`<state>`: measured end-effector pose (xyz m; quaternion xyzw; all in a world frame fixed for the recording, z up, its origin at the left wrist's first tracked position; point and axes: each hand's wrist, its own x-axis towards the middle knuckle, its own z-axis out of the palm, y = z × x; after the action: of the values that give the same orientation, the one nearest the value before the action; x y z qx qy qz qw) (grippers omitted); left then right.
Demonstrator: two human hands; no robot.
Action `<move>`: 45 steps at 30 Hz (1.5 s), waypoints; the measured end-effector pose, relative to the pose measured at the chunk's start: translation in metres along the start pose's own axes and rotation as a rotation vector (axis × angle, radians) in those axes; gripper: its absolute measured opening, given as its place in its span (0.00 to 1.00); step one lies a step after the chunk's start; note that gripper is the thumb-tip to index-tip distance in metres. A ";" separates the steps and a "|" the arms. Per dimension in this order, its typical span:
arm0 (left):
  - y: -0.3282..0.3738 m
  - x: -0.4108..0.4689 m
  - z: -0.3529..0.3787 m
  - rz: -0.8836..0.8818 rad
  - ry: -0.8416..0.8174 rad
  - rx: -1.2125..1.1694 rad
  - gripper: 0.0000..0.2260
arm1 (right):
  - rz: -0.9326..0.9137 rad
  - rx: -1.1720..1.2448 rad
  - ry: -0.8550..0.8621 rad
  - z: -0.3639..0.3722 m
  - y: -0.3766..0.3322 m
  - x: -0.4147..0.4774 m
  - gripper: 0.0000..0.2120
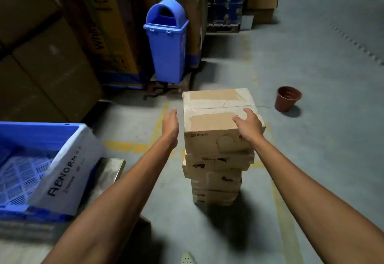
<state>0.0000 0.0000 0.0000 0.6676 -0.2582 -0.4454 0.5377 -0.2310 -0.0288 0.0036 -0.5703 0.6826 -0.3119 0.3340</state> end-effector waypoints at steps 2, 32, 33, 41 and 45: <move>-0.002 0.012 0.005 -0.009 0.014 0.130 0.22 | -0.008 -0.188 0.073 0.002 0.004 0.011 0.30; 0.004 -0.059 -0.047 0.170 0.657 0.036 0.13 | -0.130 0.106 -0.099 0.039 -0.039 0.023 0.25; 0.005 -0.073 -0.063 0.188 0.708 0.018 0.13 | -0.155 0.131 -0.126 0.048 -0.049 0.011 0.25; 0.010 -0.198 -0.199 0.282 1.049 -0.101 0.14 | -0.331 0.288 -0.326 0.107 -0.124 -0.131 0.27; -0.002 -0.267 -0.273 0.276 1.181 -0.110 0.10 | -0.421 0.310 -0.417 0.136 -0.155 -0.216 0.26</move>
<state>0.1128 0.3542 0.0899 0.7336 0.0228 0.0612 0.6765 -0.0046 0.1543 0.0715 -0.6929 0.4110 -0.3506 0.4775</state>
